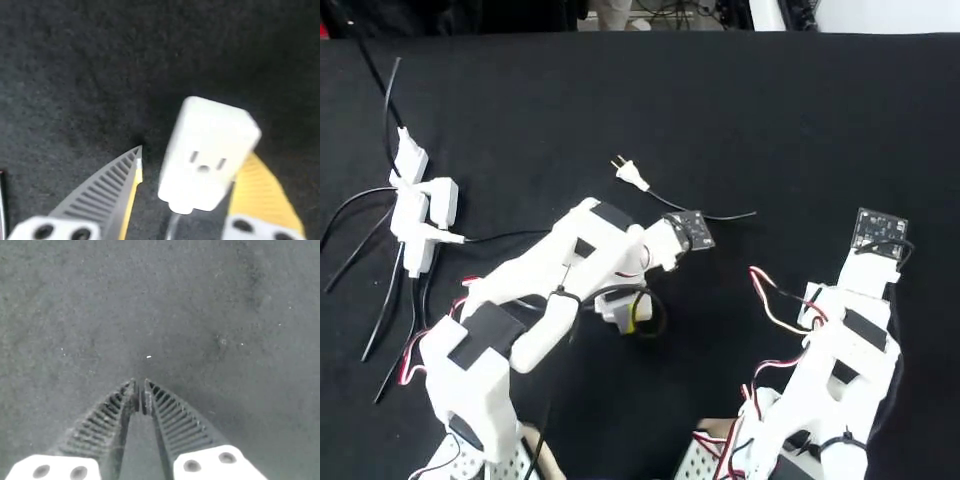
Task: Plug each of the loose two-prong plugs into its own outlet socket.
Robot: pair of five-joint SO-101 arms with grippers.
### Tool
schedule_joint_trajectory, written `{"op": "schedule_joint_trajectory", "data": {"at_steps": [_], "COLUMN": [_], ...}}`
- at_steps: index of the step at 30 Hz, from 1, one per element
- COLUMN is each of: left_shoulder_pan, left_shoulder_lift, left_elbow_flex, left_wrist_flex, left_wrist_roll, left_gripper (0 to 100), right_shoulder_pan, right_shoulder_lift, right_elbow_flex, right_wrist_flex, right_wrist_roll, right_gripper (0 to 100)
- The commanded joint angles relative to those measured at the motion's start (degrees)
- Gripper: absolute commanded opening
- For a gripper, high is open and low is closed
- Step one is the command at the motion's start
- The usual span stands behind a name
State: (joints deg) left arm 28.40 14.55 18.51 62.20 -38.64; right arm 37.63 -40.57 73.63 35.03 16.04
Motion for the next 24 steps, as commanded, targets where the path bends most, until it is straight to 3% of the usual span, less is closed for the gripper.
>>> {"op": "schedule_joint_trajectory", "data": {"at_steps": [1,8,12,15,24], "left_shoulder_pan": [-1.7,-1.2,-2.3,-2.9,-0.1], "left_shoulder_lift": [0.1,-3.2,-9.7,-14.0,-27.0], "left_elbow_flex": [-2.0,-1.1,0.9,5.9,17.5], "left_wrist_flex": [0.2,1.0,0.2,-2.7,-5.5], "left_wrist_roll": [-0.2,1.4,10.7,11.3,11.3], "left_gripper": [20,6,20,32,32], "right_shoulder_pan": [0.7,0.6,0.6,0.6,0.5], "right_shoulder_lift": [-0.2,-0.2,-0.2,-0.2,-0.2], "right_elbow_flex": [-3.6,-3.6,-3.6,-3.6,-3.5], "right_wrist_flex": [-0.9,-0.9,-0.9,-0.9,-0.9], "right_wrist_roll": [-0.4,-0.4,-0.3,-0.1,0.0], "right_gripper": [1.4,1.4,1.4,1.4,1.5]}}
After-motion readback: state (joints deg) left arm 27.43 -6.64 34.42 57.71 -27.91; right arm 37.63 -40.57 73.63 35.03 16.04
